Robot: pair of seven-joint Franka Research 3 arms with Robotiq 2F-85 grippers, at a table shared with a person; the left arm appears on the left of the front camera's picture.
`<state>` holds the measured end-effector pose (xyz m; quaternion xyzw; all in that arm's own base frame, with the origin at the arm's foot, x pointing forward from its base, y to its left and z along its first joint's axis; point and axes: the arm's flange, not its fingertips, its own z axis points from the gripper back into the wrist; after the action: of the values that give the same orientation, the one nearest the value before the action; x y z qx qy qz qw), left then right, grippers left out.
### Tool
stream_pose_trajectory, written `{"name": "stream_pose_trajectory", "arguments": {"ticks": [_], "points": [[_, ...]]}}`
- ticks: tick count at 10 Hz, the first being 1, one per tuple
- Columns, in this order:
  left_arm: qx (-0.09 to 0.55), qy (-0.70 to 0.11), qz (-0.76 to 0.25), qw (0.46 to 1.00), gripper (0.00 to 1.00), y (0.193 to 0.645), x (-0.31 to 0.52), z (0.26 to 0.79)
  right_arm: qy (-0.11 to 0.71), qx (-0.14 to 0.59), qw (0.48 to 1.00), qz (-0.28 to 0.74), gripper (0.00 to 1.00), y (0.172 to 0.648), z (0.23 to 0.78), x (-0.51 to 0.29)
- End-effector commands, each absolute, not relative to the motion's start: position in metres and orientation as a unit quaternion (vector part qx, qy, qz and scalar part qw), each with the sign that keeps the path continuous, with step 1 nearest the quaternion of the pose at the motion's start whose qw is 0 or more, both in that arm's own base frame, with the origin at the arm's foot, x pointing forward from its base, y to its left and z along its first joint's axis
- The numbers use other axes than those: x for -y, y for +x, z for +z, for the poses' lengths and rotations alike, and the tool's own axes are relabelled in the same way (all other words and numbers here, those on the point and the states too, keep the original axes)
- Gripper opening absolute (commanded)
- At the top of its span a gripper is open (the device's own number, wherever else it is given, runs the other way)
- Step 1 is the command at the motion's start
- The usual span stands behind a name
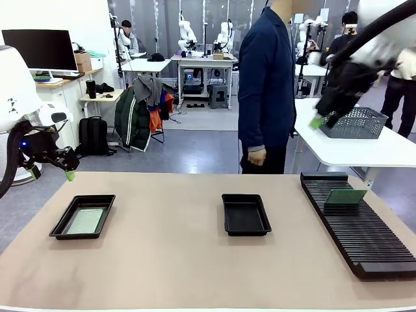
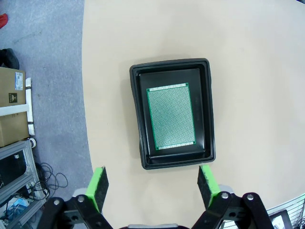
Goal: Inspect and transfer BCBs to ESD trays.
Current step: Pick up the Blank PCB from the PCB Rack and place it in the right ESD tray.
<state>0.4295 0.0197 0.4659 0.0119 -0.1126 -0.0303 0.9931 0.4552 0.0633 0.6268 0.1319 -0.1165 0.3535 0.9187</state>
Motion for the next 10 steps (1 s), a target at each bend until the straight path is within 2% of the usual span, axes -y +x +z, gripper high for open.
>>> {"name": "stream_pose_trajectory", "arguments": {"ticks": [1, 3, 5, 8, 10], "points": [[0.115, 0.012, -0.03, 0.993, 1.0, 0.429, -0.02, 0.465, 0.083, 0.155, 0.847, 0.502, 1.0, 0.469, 0.654, -0.02], [0.115, 0.012, -0.03, 0.993, 1.0, 0.429, -0.02, 0.465, 0.038, 0.157, 0.784, 0.6, 1.0, 0.475, 0.676, 0.029], [0.115, 0.012, -0.03, 0.993, 1.0, 0.429, -0.02, 0.465, -0.005, 0.121, 0.727, 0.676, 1.0, 0.473, 0.682, 0.055], [0.115, 0.012, -0.03, 0.993, 1.0, 0.429, -0.02, 0.465, -0.036, 0.078, 0.678, 0.73, 1.0, 0.475, 0.677, 0.073], [0.115, 0.012, -0.03, 0.993, 1.0, 0.429, -0.02, 0.465, -0.039, 0.066, 0.679, 0.731, 1.0, 0.474, 0.671, 0.073]]}}
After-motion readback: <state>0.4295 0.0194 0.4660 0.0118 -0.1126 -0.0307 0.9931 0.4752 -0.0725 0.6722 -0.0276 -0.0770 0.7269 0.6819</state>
